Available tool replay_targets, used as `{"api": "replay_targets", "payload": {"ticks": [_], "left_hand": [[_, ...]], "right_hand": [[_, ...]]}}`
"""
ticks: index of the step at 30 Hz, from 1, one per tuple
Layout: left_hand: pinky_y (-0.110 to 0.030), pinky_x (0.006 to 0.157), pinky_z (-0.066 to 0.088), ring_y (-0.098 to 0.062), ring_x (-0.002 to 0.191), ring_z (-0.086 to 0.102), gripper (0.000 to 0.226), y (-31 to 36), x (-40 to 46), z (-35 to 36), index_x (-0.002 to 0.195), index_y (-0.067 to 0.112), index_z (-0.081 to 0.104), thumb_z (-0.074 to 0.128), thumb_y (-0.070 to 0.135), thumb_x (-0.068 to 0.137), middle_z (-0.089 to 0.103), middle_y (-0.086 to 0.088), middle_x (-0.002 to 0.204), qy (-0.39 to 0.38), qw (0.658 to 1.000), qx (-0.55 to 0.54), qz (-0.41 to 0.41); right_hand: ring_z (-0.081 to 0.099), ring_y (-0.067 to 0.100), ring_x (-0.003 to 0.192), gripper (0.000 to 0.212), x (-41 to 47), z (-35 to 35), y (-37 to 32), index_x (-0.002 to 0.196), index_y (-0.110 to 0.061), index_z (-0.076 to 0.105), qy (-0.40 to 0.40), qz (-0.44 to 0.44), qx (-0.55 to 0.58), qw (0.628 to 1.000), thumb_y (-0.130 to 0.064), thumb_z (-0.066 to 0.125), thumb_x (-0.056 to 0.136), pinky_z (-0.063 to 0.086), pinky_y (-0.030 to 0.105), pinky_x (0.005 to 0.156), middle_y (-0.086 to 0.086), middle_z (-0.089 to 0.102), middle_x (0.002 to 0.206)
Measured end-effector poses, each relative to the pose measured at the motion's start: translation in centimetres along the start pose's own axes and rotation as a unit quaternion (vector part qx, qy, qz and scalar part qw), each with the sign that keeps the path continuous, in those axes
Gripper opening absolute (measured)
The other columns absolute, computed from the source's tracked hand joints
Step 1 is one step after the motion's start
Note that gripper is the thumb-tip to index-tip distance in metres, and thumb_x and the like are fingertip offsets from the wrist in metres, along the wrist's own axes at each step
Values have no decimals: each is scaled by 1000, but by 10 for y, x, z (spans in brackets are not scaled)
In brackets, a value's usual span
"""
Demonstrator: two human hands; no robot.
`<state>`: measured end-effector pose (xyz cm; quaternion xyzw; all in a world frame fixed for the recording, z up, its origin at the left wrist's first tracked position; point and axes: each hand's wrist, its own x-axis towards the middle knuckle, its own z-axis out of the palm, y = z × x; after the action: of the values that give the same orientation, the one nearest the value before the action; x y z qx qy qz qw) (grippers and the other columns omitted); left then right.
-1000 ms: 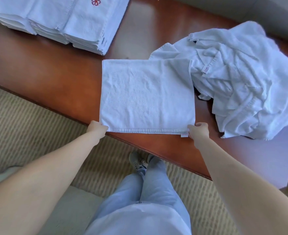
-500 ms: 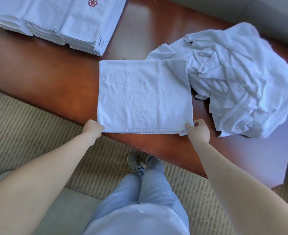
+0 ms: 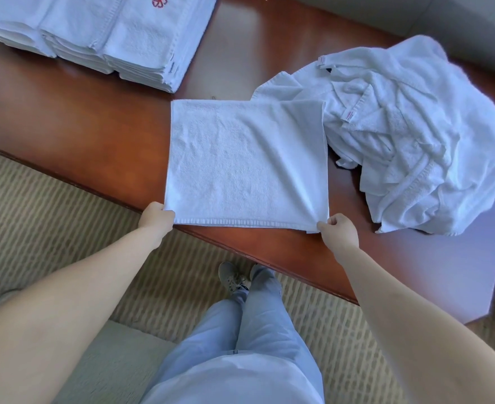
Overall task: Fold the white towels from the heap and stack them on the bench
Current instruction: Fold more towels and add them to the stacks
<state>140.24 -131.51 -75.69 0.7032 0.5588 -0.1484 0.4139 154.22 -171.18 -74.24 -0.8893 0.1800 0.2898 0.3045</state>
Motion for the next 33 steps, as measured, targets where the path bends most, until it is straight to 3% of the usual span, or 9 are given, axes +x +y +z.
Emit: {"api": "replay_targets", "payload": {"ticks": [4,8,11,14,17,21,25,30,33], "left_hand": [[-32,64,44,-32,83,60,9,-4,2,2,98,10,51,50,8,89,55,-6,92,12,998,62,15],[-30,55,34,-28,72,54,9,-6,1,4,84,13,47,51,8,89,55,-7,82,22,996,81,29],[-30,52,29,-22,64,44,19,-7,2,5,78,17,40,50,6,90,49,-3,78,37,994,93,35],[-30,51,27,-20,62,39,19,-8,1,7,77,15,40,52,7,91,45,-4,89,51,991,118,34],[-28,54,33,-28,72,51,17,-10,0,9,79,13,46,56,11,93,39,-6,112,63,992,110,21],[-32,69,44,-33,92,67,8,-10,4,7,91,12,54,61,7,91,59,-12,104,28,998,51,1],[-36,74,46,-27,84,59,10,-8,9,1,97,14,57,65,16,91,60,-7,95,14,999,31,7],[-44,89,57,-14,74,68,18,-9,8,-5,107,6,59,65,19,96,63,-3,91,-12,1000,17,9],[-39,79,62,-16,75,70,8,-3,3,-10,102,8,59,63,11,95,64,-8,99,-16,1000,-20,-2]], "right_hand": [[44,18,59,15,4,8,5,80,-19,45,21,-21,-49,998,-17,59,85,33,29,52,-1,51,72],[46,19,61,12,3,9,7,83,-17,47,51,-43,-48,997,-22,56,90,33,30,52,0,52,75],[48,16,65,12,6,9,9,90,-14,52,68,-51,-57,995,-24,56,94,31,27,54,1,49,97],[49,14,66,12,9,11,10,95,-12,55,76,-35,-55,995,-24,58,94,30,25,53,1,46,106],[48,14,67,9,12,12,5,93,-12,54,66,-30,-54,996,-19,58,91,30,26,53,2,51,103],[52,20,73,9,15,11,1,92,-17,54,41,-5,-22,999,-19,60,85,35,28,55,2,57,95],[46,18,63,11,19,9,3,82,-22,48,24,21,12,999,-18,58,82,37,28,55,-2,54,77],[63,21,78,13,20,4,2,97,-22,53,3,25,2,1000,-23,59,85,43,29,59,1,65,91],[68,27,85,14,17,-1,-1,95,-23,50,-6,48,38,998,-19,58,83,46,30,62,5,69,97]]}}
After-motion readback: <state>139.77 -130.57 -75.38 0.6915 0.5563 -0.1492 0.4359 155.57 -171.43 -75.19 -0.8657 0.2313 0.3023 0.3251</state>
